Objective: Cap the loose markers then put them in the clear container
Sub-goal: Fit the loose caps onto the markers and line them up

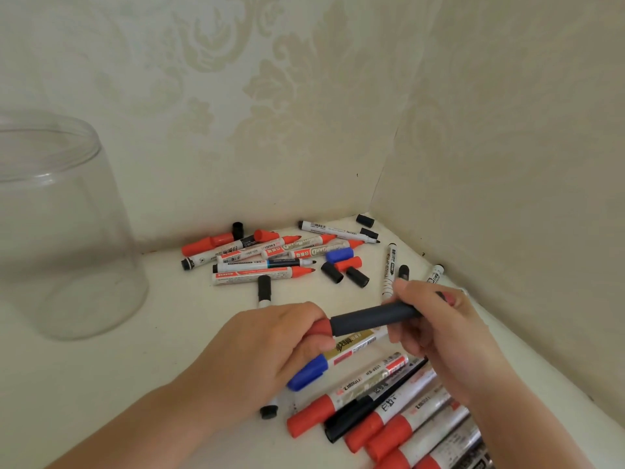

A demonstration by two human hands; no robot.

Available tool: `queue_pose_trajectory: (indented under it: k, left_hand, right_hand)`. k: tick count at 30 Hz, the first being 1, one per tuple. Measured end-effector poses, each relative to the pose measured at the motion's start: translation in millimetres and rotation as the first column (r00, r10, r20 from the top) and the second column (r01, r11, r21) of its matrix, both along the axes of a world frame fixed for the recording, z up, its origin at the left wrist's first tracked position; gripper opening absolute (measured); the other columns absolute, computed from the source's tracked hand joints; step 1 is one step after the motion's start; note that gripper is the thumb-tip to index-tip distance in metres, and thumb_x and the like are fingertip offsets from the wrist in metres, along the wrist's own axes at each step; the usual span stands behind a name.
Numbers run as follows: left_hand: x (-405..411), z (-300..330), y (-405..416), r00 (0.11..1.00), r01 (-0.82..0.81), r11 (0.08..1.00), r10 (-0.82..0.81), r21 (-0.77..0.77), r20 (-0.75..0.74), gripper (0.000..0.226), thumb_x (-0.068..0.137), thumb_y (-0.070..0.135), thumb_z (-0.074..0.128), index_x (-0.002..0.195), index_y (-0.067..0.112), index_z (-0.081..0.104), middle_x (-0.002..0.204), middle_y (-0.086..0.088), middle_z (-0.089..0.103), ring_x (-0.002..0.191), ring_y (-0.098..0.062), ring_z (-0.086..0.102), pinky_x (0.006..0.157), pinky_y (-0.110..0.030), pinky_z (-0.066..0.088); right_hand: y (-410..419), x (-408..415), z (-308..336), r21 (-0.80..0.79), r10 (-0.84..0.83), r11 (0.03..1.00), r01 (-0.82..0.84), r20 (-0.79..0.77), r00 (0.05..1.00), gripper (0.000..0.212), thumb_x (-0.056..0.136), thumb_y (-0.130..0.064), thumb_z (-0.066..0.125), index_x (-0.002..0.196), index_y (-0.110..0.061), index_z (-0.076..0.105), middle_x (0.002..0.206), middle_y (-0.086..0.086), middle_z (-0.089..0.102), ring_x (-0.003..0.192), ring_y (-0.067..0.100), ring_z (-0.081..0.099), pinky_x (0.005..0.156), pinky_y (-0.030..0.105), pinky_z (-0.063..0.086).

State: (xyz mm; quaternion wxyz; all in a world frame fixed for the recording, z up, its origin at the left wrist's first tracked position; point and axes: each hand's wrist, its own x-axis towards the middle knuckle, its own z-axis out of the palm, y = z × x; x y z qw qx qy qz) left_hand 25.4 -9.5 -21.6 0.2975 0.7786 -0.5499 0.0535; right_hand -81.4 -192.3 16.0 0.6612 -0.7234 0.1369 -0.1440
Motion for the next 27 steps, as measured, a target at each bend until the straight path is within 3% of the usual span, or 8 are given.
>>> queue_pose_trajectory:
  k: [2,4,7,13,18,22,25,27]
  left_hand:
    - [-3,5,0,1.000,-0.016,0.999,0.017,-0.038,0.016,0.033,0.091,0.054,0.021,0.088,0.032,0.046,0.056,0.031,0.024,0.043,0.013,0.035,0.052,0.003,0.033]
    - [-8,14,-1,0.999,-0.039,0.998,0.039,-0.043,0.003,0.035,0.091,0.054,0.015,0.089,0.033,0.043,0.057,0.028,0.028,0.052,0.009,0.044,0.060,0.001,0.035]
    - [-15,25,1,0.990,-0.088,0.994,0.094,0.061,-0.103,0.047,0.073,0.055,0.010,0.100,0.031,0.040,0.064,0.023,0.034,0.058,-0.001,0.044,0.068,-0.009,0.038]
    - [-17,20,-1,0.990,-0.035,0.973,0.066,0.226,-0.128,0.048,0.075,0.058,0.006,0.102,0.031,0.036,0.070,0.021,0.039,0.064,-0.003,0.046,0.058,-0.015,0.038]
    - [-18,13,-1,0.988,-0.065,0.982,0.088,0.179,-0.127,0.056,0.075,0.058,0.007,0.105,0.027,0.043,0.083,0.014,0.054,0.076,-0.009,0.055,0.064,-0.022,0.040]
    - [-20,15,0,0.982,-0.075,0.994,0.086,0.075,-0.166,0.049,0.078,0.062,0.002,0.091,0.034,0.040,0.069,0.017,0.047,0.073,-0.008,0.053,0.068,-0.021,0.040]
    - [-11,17,-1,0.964,-0.090,0.996,0.079,-0.030,-0.253,0.035,0.072,0.064,0.014,0.075,0.039,0.037,0.063,0.013,0.049,0.080,0.004,0.050,0.067,-0.013,0.041]
    - [2,15,-1,0.961,-0.126,0.988,0.099,-0.091,-0.257,0.023,0.079,0.061,0.026,0.079,0.044,0.041,0.070,0.014,0.053,0.084,0.006,0.050,0.070,-0.007,0.039]
  right_hand:
    - [4,1,2,0.043,-0.025,0.999,0.024,0.014,1.000,0.030,0.081,-0.030,0.058,0.062,-0.009,0.067,0.042,0.008,0.049,0.036,0.017,0.031,0.040,0.023,0.026]
    - [10,1,4,0.154,-0.030,0.988,0.026,0.021,0.999,0.028,0.078,-0.030,0.056,0.065,-0.008,0.068,0.040,0.009,0.048,0.032,0.016,0.031,0.042,0.028,0.021]
    - [16,2,6,0.288,-0.011,0.958,0.004,0.023,1.000,0.027,0.072,-0.031,0.056,0.064,-0.009,0.070,0.038,0.011,0.050,0.027,0.014,0.032,0.042,0.028,0.019]
    - [16,3,6,0.295,-0.013,0.955,0.018,-0.021,1.000,0.025,0.072,-0.027,0.057,0.060,-0.009,0.069,0.037,0.012,0.050,0.026,0.015,0.033,0.035,0.020,0.027]
    - [16,3,8,0.317,-0.009,0.948,0.016,-0.025,1.000,0.025,0.073,-0.024,0.058,0.058,-0.007,0.069,0.036,0.011,0.051,0.023,0.014,0.038,0.029,0.015,0.031]
    - [18,3,8,0.350,-0.003,0.937,0.003,-0.002,1.000,0.025,0.074,-0.023,0.057,0.060,-0.007,0.069,0.037,0.011,0.053,0.024,0.014,0.040,0.028,0.015,0.033]
    - [19,2,7,0.373,-0.008,0.928,-0.013,0.055,0.998,0.024,0.076,-0.025,0.057,0.065,-0.009,0.071,0.043,0.011,0.056,0.029,0.013,0.044,0.033,0.016,0.037]
    - [22,2,7,0.318,0.040,0.945,-0.074,0.113,0.993,0.025,0.078,-0.032,0.061,0.077,-0.010,0.073,0.052,0.009,0.061,0.038,0.013,0.048,0.039,0.018,0.042]
